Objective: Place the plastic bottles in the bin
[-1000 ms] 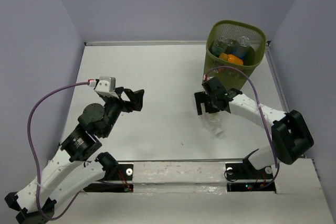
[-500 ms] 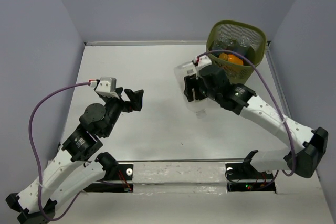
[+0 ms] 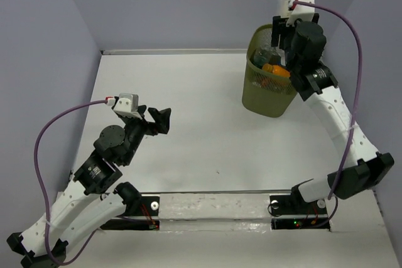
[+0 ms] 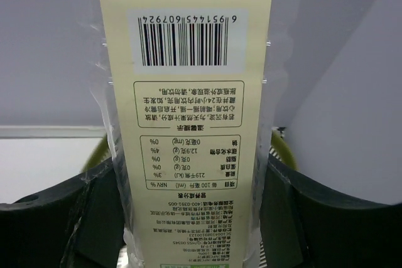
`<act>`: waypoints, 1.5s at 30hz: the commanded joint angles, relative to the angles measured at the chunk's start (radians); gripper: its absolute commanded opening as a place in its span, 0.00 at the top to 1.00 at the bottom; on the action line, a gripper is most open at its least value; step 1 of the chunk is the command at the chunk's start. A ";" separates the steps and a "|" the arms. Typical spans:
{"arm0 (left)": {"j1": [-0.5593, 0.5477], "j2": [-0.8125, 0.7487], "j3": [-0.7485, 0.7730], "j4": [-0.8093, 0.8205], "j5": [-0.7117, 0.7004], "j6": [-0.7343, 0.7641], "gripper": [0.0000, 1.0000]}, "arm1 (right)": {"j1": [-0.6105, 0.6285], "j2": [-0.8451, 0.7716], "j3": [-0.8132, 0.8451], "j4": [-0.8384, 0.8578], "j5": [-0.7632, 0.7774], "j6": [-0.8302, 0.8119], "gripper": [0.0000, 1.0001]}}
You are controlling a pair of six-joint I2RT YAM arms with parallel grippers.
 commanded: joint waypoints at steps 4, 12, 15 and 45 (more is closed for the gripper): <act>0.005 -0.022 -0.010 0.049 -0.010 0.024 0.01 | -0.110 0.066 -0.141 0.220 -0.053 -0.293 0.51; 0.007 -0.022 -0.013 0.047 -0.039 0.017 0.01 | -0.132 0.006 -0.134 0.086 -0.119 -0.184 0.00; 0.007 -0.028 -0.018 0.049 -0.065 0.012 0.01 | -0.132 -0.034 -0.075 0.042 -0.175 -0.096 0.00; 0.020 -0.159 -0.015 0.120 0.053 -0.006 0.01 | -0.132 -0.968 -1.017 0.361 -1.256 0.727 0.00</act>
